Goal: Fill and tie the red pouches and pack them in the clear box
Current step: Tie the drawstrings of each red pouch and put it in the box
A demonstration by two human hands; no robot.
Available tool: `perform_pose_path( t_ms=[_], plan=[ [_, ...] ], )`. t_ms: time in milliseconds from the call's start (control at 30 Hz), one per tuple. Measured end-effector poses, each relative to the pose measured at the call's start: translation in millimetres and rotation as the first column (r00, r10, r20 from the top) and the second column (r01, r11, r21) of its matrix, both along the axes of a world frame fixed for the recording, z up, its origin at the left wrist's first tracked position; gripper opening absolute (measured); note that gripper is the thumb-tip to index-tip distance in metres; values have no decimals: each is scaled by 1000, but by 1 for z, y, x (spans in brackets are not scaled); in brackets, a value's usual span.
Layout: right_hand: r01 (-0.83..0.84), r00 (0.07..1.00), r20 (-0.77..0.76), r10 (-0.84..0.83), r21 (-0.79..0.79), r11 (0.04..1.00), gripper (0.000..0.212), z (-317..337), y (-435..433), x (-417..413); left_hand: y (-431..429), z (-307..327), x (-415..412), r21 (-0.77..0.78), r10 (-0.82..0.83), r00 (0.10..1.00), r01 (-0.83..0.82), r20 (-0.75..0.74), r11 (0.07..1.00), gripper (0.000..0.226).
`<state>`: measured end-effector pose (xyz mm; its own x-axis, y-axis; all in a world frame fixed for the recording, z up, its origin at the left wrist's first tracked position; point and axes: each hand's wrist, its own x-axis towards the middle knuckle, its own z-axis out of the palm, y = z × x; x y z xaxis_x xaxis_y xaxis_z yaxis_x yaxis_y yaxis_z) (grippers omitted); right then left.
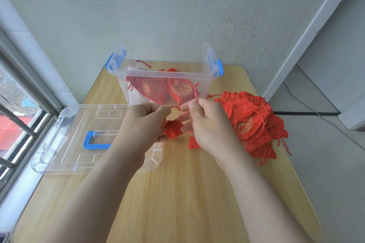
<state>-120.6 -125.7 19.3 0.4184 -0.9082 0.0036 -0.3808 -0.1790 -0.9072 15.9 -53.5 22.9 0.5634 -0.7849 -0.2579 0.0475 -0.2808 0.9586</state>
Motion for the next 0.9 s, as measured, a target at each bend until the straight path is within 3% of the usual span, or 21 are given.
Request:
perform_pose_path(
  t_ms=[133, 233, 567, 900],
  plan=[
    [-19, 999, 52, 13, 122, 992, 34, 3, 3, 1, 0, 3, -5, -17, -25, 996, 24, -87, 1000, 19],
    [-35, 997, 69, 26, 126, 991, 35, 3, 1, 2, 1, 4, -5, -16, -40, 992, 39, -122, 999, 24],
    [-92, 995, 39, 89, 87, 992, 35, 0, -3, 0, 3, 4, -3, 19, -52, 999, 52, 2, 998, 26],
    [-115, 991, -69, 117, 24, 993, 32, -5, -8, -5, 5, 2, -3, 126, -148, 989, 147, 0, 981, 20]
  ],
)
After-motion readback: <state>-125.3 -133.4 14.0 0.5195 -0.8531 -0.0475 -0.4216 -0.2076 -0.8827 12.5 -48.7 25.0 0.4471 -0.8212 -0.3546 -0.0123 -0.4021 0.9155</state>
